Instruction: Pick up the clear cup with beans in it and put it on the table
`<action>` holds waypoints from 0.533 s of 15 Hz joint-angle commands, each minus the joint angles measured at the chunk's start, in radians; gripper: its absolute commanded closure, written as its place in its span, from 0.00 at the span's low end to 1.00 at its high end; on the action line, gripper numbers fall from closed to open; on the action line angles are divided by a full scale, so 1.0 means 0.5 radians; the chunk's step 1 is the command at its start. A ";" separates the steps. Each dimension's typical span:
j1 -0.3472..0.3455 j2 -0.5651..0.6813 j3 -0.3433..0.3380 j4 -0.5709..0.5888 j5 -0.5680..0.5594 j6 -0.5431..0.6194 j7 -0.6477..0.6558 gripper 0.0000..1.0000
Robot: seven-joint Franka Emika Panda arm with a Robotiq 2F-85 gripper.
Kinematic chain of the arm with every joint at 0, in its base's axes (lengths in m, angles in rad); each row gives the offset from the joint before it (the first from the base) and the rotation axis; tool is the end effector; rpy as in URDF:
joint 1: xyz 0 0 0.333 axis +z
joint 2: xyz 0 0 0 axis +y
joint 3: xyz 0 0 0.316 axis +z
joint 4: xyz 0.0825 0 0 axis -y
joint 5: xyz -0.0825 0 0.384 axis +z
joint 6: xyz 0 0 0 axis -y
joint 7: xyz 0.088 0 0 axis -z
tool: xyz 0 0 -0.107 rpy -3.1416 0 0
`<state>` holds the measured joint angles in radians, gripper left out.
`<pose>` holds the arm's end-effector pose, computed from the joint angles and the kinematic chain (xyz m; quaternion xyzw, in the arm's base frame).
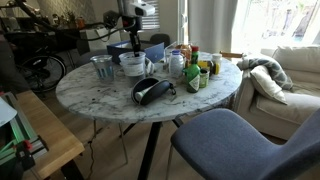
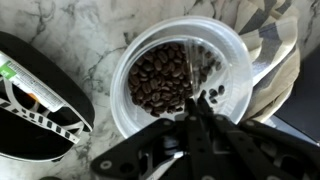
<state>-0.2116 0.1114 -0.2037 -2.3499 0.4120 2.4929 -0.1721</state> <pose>0.4692 -0.2097 0.2880 -0.9535 0.2778 -0.0509 0.1051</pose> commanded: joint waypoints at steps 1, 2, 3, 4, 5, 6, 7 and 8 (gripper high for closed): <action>-0.038 -0.076 -0.012 0.005 -0.100 -0.122 0.035 0.99; -0.036 -0.117 -0.014 -0.003 -0.115 -0.142 0.030 0.99; -0.033 -0.147 -0.015 -0.011 -0.141 -0.155 0.034 0.99; -0.029 -0.175 -0.015 -0.017 -0.168 -0.171 0.030 0.99; -0.026 -0.199 -0.015 -0.017 -0.189 -0.195 0.027 0.99; -0.024 -0.218 -0.016 -0.016 -0.207 -0.217 0.029 0.99; -0.022 -0.235 -0.018 -0.012 -0.240 -0.242 0.042 0.99; -0.020 -0.246 -0.020 -0.006 -0.272 -0.271 0.054 0.99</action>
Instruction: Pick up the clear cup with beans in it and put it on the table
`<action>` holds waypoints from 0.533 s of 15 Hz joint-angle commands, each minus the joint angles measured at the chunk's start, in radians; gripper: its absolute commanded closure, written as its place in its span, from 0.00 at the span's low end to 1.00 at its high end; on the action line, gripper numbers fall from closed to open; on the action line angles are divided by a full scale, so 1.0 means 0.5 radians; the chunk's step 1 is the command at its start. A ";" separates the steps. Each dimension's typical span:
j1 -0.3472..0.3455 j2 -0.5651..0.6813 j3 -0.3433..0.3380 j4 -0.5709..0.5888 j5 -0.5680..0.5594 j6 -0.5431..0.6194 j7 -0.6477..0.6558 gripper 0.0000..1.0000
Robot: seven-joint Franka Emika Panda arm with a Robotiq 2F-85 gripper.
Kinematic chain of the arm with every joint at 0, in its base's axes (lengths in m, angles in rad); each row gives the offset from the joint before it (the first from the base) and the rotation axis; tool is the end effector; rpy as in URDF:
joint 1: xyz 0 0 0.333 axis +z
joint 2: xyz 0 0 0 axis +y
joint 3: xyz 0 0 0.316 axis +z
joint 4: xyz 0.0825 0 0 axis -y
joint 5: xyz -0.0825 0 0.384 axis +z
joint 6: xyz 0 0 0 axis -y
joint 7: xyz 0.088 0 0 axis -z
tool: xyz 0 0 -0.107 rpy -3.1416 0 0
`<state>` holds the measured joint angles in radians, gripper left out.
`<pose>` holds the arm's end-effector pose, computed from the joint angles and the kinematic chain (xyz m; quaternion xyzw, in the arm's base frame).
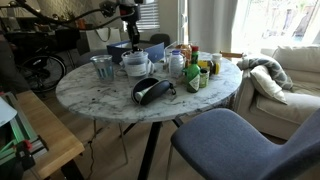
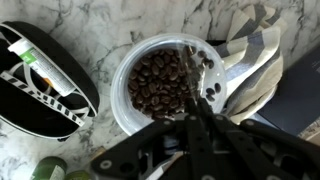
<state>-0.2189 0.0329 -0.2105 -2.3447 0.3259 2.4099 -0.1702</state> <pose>0.4642 -0.2105 0.3224 -0.9634 0.2453 -0.0475 0.0973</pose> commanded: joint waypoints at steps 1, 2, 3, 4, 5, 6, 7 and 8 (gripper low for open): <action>-0.003 -0.101 -0.007 -0.012 -0.133 -0.136 0.061 0.99; -0.002 -0.115 -0.007 -0.008 -0.164 -0.165 0.071 0.99; 0.000 -0.134 -0.006 -0.001 -0.205 -0.197 0.086 0.99; 0.001 -0.149 -0.005 0.006 -0.232 -0.226 0.088 0.99; 0.005 -0.167 -0.003 0.022 -0.265 -0.271 0.096 0.99; 0.009 -0.182 0.002 0.041 -0.298 -0.331 0.100 0.99; 0.013 -0.196 0.006 0.059 -0.327 -0.376 0.108 0.99; 0.020 -0.217 0.012 0.083 -0.336 -0.440 0.103 0.99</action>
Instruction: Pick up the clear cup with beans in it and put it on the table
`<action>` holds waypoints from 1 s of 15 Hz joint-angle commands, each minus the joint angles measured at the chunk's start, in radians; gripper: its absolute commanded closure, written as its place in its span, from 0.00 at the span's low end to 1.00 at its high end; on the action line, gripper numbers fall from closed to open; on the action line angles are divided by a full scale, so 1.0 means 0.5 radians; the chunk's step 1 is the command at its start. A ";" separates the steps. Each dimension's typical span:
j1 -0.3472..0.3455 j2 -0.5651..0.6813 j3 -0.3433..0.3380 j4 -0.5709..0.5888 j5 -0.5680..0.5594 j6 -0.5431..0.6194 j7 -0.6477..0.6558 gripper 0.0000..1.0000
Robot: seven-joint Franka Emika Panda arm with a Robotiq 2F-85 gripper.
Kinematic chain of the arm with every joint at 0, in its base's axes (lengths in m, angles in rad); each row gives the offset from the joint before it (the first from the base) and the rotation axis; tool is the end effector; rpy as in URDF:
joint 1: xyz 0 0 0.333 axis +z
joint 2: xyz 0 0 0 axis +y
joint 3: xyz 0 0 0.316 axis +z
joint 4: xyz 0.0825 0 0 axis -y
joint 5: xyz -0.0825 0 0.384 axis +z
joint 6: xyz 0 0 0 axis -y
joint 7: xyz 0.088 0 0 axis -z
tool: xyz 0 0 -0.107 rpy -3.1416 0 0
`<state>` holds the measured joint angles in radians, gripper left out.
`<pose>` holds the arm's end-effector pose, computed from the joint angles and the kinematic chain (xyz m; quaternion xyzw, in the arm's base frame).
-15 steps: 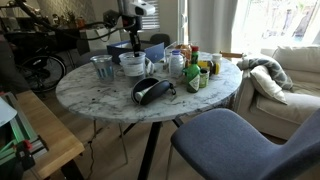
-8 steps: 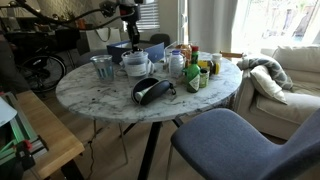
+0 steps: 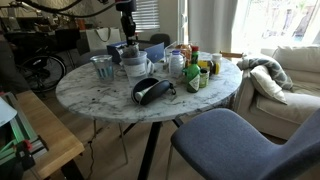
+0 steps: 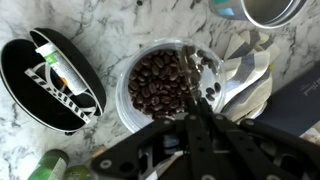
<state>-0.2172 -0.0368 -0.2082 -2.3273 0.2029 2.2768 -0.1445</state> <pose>0.4582 -0.2023 0.3526 -0.9755 0.2047 -0.0154 0.0792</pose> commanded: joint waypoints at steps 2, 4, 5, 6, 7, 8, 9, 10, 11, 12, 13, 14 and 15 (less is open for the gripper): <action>0.028 -0.113 0.021 0.103 -0.126 -0.315 0.045 0.99; 0.041 -0.146 0.033 0.165 -0.173 -0.476 0.040 0.99; 0.046 -0.167 0.041 0.197 -0.209 -0.550 0.043 0.99; 0.051 -0.185 0.048 0.229 -0.241 -0.619 0.038 0.99; 0.058 -0.212 0.058 0.255 -0.275 -0.672 0.036 0.99; 0.064 -0.234 0.065 0.276 -0.299 -0.716 0.026 0.99; 0.075 -0.262 0.077 0.295 -0.320 -0.752 0.018 0.99; 0.085 -0.283 0.086 0.310 -0.320 -0.786 0.001 0.99; 0.098 -0.309 0.098 0.317 -0.323 -0.807 -0.010 0.99; 0.113 -0.339 0.109 0.316 -0.313 -0.829 -0.027 0.99; 0.130 -0.369 0.120 0.303 -0.306 -0.842 -0.047 0.99; 0.153 -0.412 0.135 0.277 -0.300 -0.857 -0.072 0.99; 0.173 -0.448 0.150 0.257 -0.298 -0.875 -0.093 0.99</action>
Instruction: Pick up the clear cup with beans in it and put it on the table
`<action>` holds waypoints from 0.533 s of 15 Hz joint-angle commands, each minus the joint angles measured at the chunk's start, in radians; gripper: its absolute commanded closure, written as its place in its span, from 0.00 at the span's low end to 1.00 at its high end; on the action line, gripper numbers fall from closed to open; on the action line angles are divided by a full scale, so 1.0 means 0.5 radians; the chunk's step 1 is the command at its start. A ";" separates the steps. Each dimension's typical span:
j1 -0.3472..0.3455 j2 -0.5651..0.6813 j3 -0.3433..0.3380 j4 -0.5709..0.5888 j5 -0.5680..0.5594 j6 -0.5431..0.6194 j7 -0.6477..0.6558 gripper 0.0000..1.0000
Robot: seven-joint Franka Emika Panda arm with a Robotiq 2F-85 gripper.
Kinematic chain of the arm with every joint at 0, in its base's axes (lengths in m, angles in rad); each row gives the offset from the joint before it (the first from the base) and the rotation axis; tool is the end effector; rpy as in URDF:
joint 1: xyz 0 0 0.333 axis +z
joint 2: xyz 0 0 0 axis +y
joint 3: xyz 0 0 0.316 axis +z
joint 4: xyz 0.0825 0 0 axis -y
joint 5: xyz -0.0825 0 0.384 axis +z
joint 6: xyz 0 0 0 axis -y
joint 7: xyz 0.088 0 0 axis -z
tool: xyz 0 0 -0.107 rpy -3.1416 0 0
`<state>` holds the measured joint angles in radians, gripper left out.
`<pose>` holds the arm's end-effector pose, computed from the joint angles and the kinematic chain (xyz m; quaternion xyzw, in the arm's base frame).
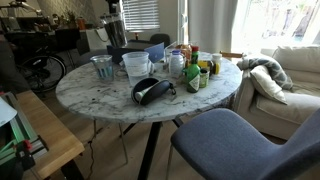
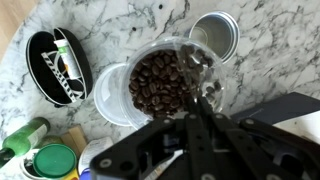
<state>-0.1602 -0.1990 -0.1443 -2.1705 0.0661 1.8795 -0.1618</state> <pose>0.4608 -0.1423 0.4699 -0.9946 0.0805 0.0355 0.0548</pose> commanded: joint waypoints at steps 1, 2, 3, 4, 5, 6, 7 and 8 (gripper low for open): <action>0.082 -0.164 0.036 -0.084 -0.016 -0.099 -0.085 0.99; 0.103 -0.202 0.050 -0.110 -0.017 -0.120 -0.113 0.99; 0.128 -0.243 0.070 -0.145 -0.019 -0.131 -0.134 0.99; 0.157 -0.282 0.090 -0.182 -0.014 -0.139 -0.162 0.99; 0.187 -0.318 0.110 -0.221 -0.008 -0.143 -0.188 0.99; 0.222 -0.354 0.134 -0.258 0.000 -0.147 -0.210 0.99; 0.255 -0.383 0.153 -0.293 0.013 -0.147 -0.235 0.99; 0.293 -0.412 0.175 -0.327 0.028 -0.141 -0.254 0.99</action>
<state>-0.0608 -0.3288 -0.0744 -2.2603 0.0681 1.8166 -0.2502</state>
